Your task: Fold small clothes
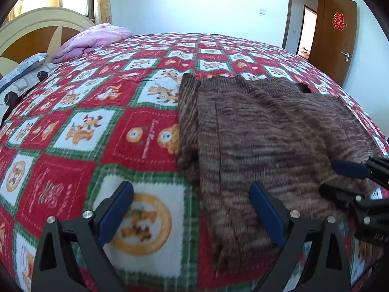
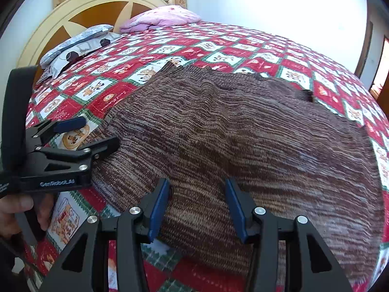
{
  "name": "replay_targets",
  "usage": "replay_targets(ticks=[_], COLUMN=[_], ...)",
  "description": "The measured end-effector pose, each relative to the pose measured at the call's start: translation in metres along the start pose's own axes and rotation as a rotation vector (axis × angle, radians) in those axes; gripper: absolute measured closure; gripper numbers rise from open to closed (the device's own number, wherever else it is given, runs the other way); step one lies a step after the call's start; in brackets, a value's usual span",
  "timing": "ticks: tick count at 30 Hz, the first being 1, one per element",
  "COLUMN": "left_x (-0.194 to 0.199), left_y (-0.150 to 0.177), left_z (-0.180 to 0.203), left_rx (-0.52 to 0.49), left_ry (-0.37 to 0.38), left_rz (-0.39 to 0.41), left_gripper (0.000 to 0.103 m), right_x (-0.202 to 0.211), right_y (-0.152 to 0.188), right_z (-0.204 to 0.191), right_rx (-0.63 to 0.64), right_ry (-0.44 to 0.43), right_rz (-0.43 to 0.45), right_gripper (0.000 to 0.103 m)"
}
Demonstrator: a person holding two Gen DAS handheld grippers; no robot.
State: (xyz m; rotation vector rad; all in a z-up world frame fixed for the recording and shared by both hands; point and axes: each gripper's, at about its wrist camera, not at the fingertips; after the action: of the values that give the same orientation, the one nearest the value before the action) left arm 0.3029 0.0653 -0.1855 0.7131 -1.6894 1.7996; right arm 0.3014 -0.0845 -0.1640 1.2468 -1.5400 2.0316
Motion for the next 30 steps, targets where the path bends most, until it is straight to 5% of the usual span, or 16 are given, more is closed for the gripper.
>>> replay_targets(ticks=[11,21,26,30], left_x=[0.016,0.021,0.005,-0.016], left_y=[0.009,-0.008,-0.031,-0.049], left_z=[-0.01,-0.052,-0.069,-0.058], left_rx=[-0.019,0.068,0.179,0.176], left_ry=[0.031,0.087,0.182,0.254], left_rz=[0.011,0.037,0.035,0.023], left_gripper=[0.004,0.004,0.004,0.008], right_x=[0.016,0.03,0.01,-0.005], right_y=[0.018,0.025,0.018,0.014], right_z=[-0.01,-0.07,-0.101,-0.117], right_rx=[0.052,0.296,0.367,0.405], right_ry=[0.032,0.04,0.069,0.108], right_rz=[0.06,0.144,0.146,0.164], right_gripper=[0.054,0.054,0.054,0.054])
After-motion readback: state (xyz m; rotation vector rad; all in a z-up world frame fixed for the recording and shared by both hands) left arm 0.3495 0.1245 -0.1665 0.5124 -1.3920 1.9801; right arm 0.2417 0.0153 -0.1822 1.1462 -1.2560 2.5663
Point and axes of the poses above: each gripper's, at about its wrist camera, not at the fingertips, and x roughly against the way its jaws point, z to its right, y to its underside
